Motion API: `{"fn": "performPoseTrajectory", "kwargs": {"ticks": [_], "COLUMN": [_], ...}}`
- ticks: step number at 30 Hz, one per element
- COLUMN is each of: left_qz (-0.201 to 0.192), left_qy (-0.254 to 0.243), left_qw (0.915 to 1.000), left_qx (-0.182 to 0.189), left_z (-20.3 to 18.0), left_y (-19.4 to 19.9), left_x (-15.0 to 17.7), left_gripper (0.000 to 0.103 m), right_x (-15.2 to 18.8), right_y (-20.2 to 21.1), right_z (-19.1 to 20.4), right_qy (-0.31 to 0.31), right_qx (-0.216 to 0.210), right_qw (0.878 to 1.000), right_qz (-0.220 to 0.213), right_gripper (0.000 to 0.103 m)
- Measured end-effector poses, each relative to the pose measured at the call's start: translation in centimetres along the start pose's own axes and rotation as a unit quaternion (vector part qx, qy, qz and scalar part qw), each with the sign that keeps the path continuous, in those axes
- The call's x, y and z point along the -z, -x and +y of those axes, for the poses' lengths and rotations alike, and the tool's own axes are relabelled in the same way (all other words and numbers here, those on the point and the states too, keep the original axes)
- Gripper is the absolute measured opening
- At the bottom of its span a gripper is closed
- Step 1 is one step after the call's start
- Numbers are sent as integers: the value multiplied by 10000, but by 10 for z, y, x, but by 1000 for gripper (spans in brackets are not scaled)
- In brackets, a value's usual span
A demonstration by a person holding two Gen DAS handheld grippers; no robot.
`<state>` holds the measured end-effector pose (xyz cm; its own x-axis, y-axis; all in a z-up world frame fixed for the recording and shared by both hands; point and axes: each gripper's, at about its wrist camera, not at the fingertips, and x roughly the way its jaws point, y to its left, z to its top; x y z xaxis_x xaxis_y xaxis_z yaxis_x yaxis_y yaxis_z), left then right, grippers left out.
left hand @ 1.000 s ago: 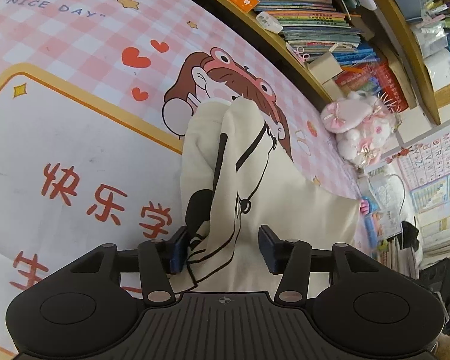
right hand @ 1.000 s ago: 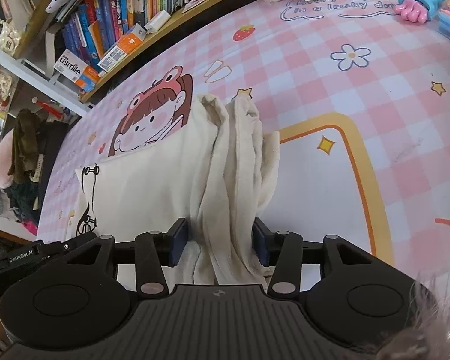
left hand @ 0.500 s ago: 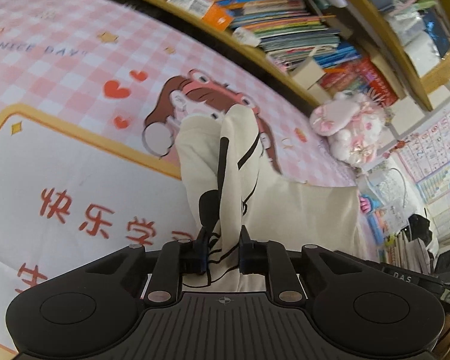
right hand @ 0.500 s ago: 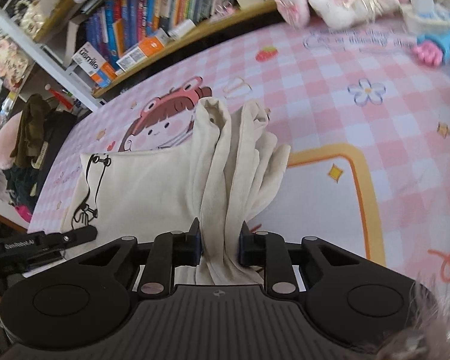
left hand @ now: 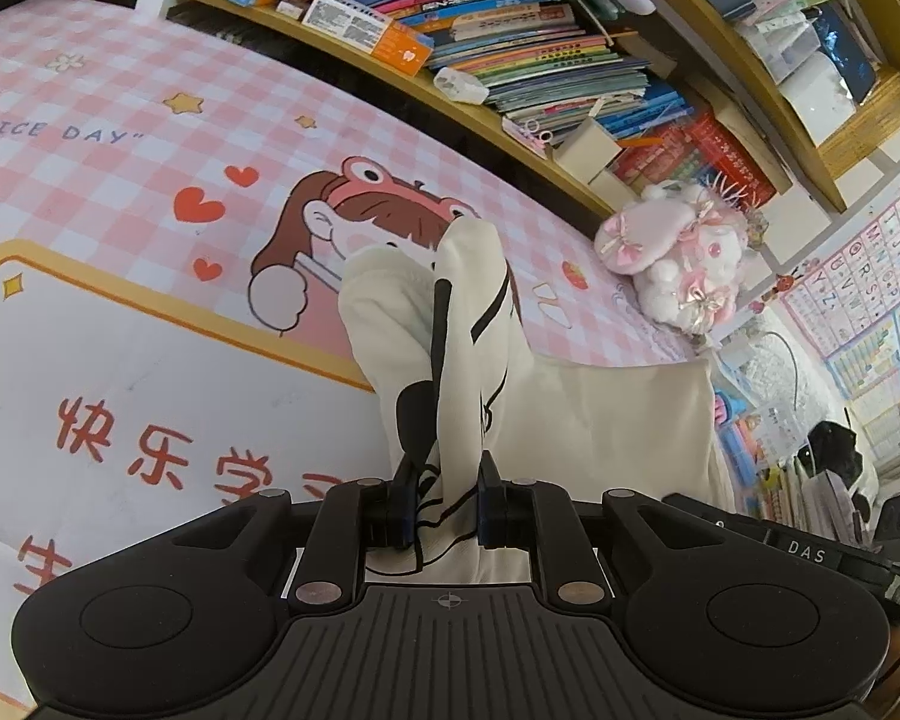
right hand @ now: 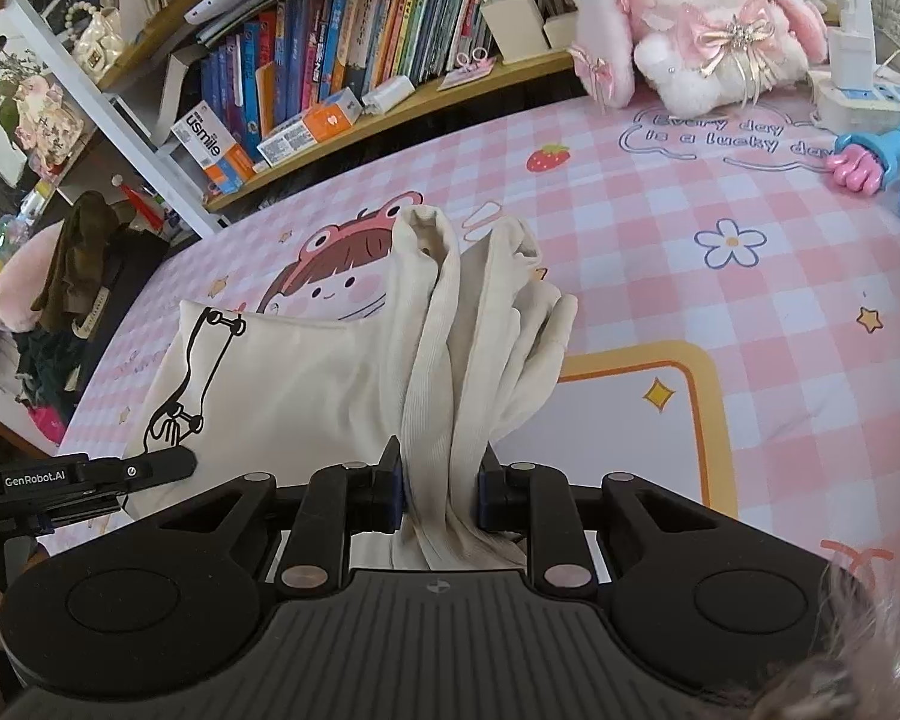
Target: Fold clothes
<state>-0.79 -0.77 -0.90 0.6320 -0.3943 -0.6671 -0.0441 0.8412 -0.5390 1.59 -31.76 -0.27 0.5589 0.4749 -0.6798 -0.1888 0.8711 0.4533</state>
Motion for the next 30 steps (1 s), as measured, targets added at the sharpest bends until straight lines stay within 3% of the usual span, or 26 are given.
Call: {"fn": "performPoseTrajectory", "kwargs": {"ticks": [16,30], "left_qz": [96,253], "left_qy": [-225,-413], "left_qw": [9995,9976], "left_qx": [213,501], "left_z": [-9,17], "left_y": [-8,-16], "left_x": [-10,-44], "left_gripper": [15,15], "right_x": [3,-2], "right_y": [13,-4], "right_z": [1,30], "right_qy": [-64,-96], "right_qx": [150,449], "right_qw": [9996,9984], "right_qz": [-227,-334], "right_gripper": [19,19]}}
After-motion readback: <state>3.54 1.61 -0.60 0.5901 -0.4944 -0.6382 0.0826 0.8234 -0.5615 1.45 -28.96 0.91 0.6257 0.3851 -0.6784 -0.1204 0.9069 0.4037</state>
